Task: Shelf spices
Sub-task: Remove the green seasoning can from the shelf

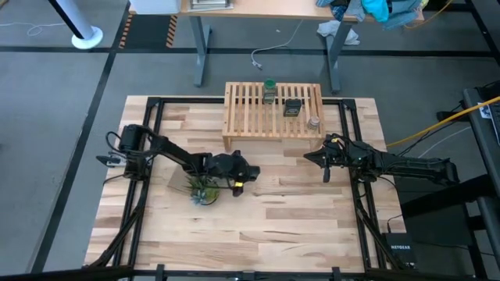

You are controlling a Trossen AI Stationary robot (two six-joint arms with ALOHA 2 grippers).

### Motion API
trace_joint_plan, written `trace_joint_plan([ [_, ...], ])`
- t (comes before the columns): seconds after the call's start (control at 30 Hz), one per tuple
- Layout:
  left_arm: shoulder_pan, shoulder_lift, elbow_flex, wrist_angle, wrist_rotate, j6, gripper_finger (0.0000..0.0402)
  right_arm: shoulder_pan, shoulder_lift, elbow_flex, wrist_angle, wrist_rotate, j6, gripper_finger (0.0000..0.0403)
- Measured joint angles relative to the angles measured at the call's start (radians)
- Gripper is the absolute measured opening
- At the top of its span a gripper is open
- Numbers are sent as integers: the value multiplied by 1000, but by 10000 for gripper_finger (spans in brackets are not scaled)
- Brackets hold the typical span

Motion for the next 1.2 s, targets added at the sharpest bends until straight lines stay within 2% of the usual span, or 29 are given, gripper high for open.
trace_joint_plan([
  [0.37, 68, 134, 125, 11, 91, 73, 99, 0, 0, 0, 0, 0, 0, 14],
  [0.53, 89, 146, 139, 8, 132, 64, 99, 0, 0, 0, -2, 0, 1, 14],
  [0.87, 73, 146, 140, -18, 130, 65, 99, 0, 0, 0, 0, 0, 0, 14],
  [1.07, 53, 147, 138, -27, 133, 89, 147, 0, 0, 0, 0, 0, 0, 14],
  [1.2, 38, 150, 136, -40, 134, 88, 156, 0, 0, 0, 0, 0, -1, 14],
])
